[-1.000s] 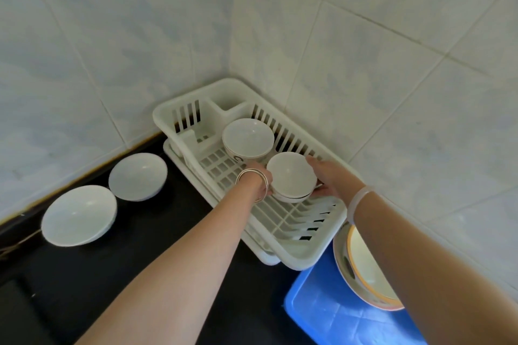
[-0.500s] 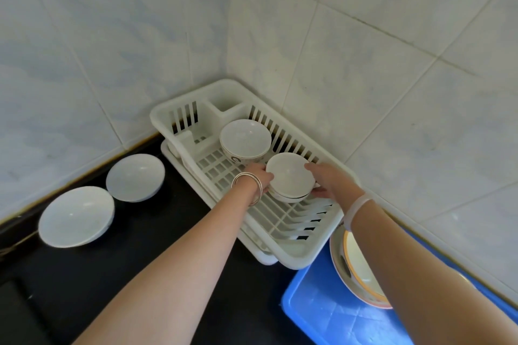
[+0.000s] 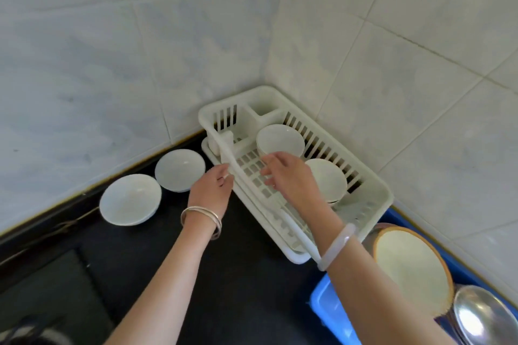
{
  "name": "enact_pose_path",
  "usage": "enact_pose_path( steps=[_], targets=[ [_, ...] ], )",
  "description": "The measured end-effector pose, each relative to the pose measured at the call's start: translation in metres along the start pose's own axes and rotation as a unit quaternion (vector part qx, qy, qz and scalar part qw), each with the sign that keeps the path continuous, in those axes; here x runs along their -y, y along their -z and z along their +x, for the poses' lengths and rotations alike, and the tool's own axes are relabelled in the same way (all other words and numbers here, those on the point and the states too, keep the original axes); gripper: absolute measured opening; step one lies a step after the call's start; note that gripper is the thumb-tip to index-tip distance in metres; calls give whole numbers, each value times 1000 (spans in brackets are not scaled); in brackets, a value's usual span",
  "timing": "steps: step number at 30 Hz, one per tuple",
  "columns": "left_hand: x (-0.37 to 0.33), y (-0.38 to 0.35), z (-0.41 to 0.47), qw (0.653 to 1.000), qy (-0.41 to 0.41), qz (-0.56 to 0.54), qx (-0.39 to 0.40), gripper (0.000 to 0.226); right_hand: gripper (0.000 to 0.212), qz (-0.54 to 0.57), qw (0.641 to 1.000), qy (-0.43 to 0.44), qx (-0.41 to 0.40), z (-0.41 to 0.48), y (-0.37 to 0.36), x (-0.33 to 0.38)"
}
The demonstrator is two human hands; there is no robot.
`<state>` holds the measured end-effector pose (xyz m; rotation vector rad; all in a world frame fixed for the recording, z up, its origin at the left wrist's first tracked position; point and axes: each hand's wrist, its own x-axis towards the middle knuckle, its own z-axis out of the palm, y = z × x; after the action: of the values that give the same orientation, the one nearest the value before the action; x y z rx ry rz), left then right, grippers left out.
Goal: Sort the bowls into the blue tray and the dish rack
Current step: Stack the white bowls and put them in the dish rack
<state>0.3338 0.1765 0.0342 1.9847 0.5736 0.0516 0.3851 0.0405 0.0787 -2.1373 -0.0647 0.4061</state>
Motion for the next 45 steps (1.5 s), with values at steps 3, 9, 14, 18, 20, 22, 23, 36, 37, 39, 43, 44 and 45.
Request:
enact_pose_path(
  steps=[3,9,14,18,20,22,23,36,37,39,43,44,45],
  targets=[
    [43,29,-10,994,46,28,-95,41,24,-11,997,-17,74,6,-59,1],
    [117,61,-9,963,127,75,-228,50,36,-102,988,-47,105,37,-137,-14],
    [150,75,0,943,158,50,-289,60,39,-79,990,-68,100,68,-165,-11],
    [160,80,7,927,209,-114,-291,62,33,15,988,-127,88,80,-177,-11],
    [163,80,9,921,214,-152,-288,58,29,55,986,-140,69,82,-179,-12],
    [167,79,10,918,211,-180,-285,55,21,77,984,-148,52,82,-177,-12],
    [169,80,10,915,209,-196,-283,55,15,78,985,-146,44,82,-175,-11],
    [168,90,13,833,216,-423,-282,36,16,16,993,-28,115,60,-184,35],
    [168,91,13,828,222,-429,-284,39,14,3,992,-26,120,58,-188,37],
    [167,95,13,827,228,-431,-282,44,5,-25,991,-16,129,54,-197,38],
    [167,98,14,830,239,-430,-263,38,11,-74,989,-7,132,49,-207,39],
    [168,98,14,833,240,-428,-257,36,12,-84,988,-7,132,49,-208,39],
    [168,98,13,835,239,-426,-255,35,13,-91,987,-7,130,49,-209,38]
  ],
)
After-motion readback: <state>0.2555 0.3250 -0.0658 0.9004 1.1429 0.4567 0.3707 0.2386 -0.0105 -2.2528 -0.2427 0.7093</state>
